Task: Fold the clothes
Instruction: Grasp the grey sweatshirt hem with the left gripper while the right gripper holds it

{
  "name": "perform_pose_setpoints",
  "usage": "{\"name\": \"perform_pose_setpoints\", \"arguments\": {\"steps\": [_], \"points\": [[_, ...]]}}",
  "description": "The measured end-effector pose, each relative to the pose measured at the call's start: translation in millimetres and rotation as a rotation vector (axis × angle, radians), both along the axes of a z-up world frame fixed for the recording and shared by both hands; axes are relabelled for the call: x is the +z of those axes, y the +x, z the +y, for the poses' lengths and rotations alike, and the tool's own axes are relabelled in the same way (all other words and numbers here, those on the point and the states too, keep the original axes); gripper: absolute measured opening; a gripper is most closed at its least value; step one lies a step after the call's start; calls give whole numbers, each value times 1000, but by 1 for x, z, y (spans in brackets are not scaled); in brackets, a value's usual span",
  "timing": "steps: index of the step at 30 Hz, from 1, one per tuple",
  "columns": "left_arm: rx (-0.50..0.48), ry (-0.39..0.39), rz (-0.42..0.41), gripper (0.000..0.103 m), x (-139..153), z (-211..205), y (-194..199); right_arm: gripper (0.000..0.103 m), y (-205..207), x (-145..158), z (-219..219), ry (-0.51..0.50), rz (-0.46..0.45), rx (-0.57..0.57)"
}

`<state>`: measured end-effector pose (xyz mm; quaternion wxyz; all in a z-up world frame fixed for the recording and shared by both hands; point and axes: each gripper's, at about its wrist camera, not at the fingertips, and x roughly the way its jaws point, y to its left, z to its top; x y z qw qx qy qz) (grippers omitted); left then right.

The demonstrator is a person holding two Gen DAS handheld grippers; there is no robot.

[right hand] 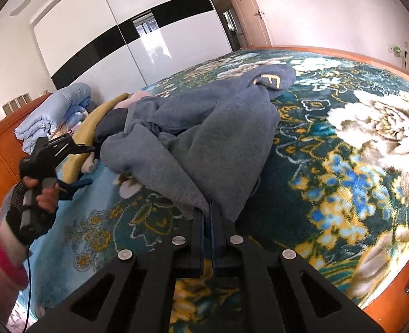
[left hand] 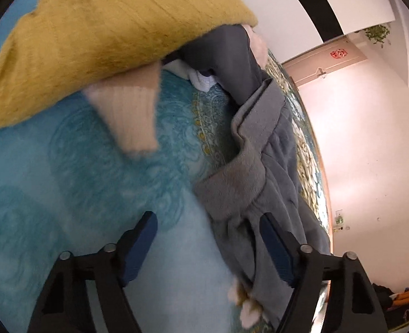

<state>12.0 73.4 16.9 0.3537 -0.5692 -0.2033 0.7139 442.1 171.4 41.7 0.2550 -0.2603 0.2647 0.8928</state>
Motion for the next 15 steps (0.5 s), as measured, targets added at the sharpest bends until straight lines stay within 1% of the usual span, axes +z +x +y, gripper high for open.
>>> {"name": "perform_pose_setpoints", "arguments": {"steps": [3, 6, 13, 15], "points": [[-5, -24, 45, 73, 2, 15, -5, 3, -2, -2, 3, -1, -9, 2], [-29, -61, 92, 72, 3, 31, -6, 4, -3, -5, 6, -7, -16, 1], [-93, 20, 48, 72, -2, 42, -9, 4, -9, -11, 13, -25, -33, -5], [-95, 71, 14, 72, -9, 32, -7, 4, -9, -14, 16, -37, -34, -9]]}}
